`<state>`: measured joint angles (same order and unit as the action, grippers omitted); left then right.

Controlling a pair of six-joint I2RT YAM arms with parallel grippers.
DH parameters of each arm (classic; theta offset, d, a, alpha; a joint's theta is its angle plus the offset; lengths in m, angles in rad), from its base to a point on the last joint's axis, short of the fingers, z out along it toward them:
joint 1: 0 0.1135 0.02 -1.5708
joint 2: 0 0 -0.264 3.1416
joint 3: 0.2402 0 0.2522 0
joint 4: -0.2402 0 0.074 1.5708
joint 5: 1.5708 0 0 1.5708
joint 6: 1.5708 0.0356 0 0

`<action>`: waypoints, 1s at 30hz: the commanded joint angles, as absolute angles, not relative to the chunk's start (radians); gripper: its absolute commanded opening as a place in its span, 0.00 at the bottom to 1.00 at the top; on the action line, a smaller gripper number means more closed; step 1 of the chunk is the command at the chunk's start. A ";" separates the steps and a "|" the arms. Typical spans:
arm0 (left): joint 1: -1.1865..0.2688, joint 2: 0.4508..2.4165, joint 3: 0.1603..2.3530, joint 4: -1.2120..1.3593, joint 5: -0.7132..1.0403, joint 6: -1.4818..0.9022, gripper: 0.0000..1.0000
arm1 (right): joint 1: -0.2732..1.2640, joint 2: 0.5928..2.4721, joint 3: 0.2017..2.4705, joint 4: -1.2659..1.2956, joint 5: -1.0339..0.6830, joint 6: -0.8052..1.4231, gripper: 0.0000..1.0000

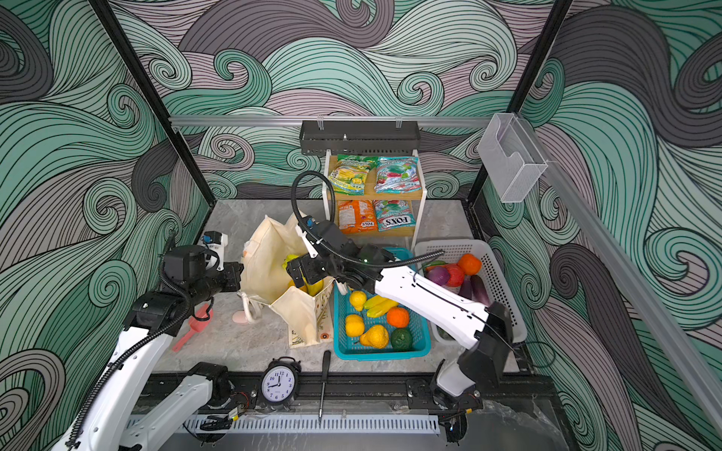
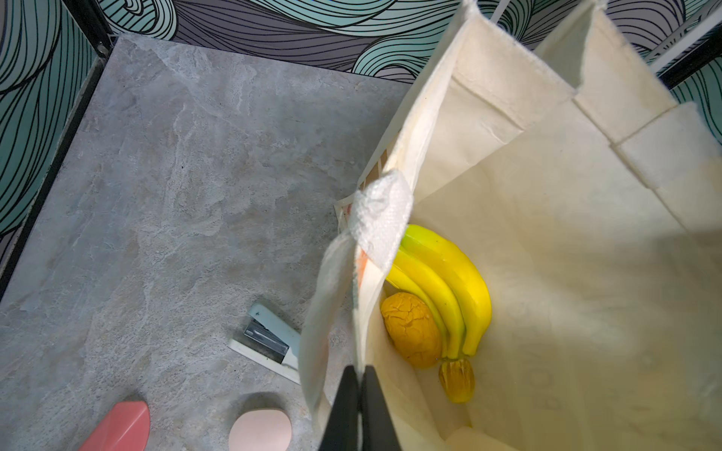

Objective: Place the food into the grocery bag and tie it
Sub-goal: 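Move the right gripper out of the tote over the teal basket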

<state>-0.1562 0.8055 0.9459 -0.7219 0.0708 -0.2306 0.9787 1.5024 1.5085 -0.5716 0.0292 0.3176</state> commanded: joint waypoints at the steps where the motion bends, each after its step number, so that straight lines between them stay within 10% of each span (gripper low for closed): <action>1: -0.151 0.802 0.948 -0.725 0.051 -0.226 0.00 | 0.957 1.403 1.460 -0.525 0.110 0.286 0.99; 16: -0.151 0.785 0.948 -0.722 0.036 -0.234 0.00 | 0.712 0.992 1.041 -0.541 0.198 0.400 0.99; 30: -0.152 0.786 0.944 -0.716 0.028 -0.232 0.00 | 0.669 1.065 0.802 -0.298 0.106 0.408 0.98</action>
